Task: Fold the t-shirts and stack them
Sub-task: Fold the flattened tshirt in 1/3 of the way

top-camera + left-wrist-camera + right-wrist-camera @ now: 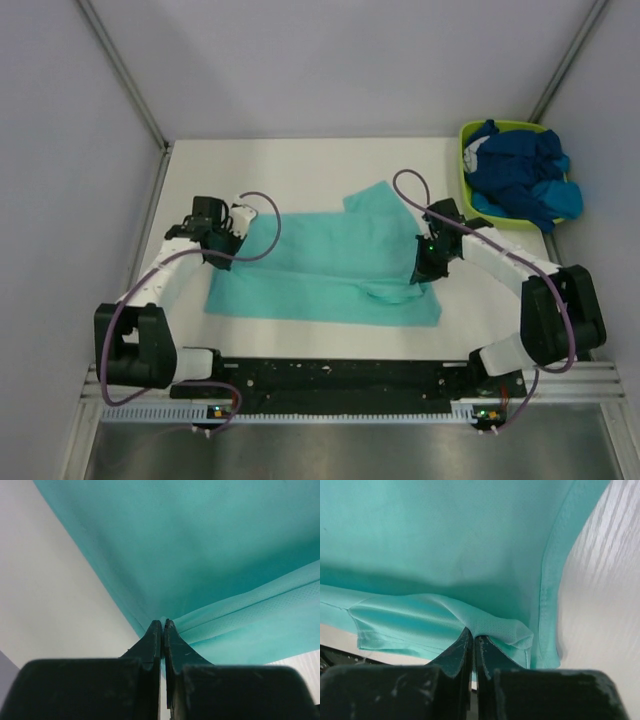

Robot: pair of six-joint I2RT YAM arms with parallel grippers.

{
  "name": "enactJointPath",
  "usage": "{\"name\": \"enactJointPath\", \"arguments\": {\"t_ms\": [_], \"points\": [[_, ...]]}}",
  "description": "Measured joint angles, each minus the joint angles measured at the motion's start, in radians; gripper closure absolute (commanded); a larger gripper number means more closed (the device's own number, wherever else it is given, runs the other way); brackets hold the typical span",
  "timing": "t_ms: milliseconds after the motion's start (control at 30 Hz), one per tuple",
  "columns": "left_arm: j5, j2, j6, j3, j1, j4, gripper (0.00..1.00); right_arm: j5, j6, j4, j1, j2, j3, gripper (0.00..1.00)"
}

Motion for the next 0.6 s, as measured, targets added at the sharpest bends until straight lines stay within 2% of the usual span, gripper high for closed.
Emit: {"name": "enactJointPath", "arguments": {"t_ms": [133,300,500,600], "points": [[-0.014,0.072,-0.005,0.005,0.001,0.021,1.00,0.001,-0.009,0.028,0.000,0.055,0.041,1.00],[-0.035,0.072,-0.019,-0.009,0.004,0.030,1.00,0.002,-0.019,0.043,0.000,0.083,0.063,1.00],[-0.048,0.023,-0.023,-0.020,0.006,0.006,1.00,-0.007,-0.026,0.041,0.001,0.087,0.064,1.00],[-0.054,-0.047,-0.018,-0.048,0.006,-0.020,1.00,-0.005,-0.023,0.031,0.019,0.037,0.039,1.00]]}}
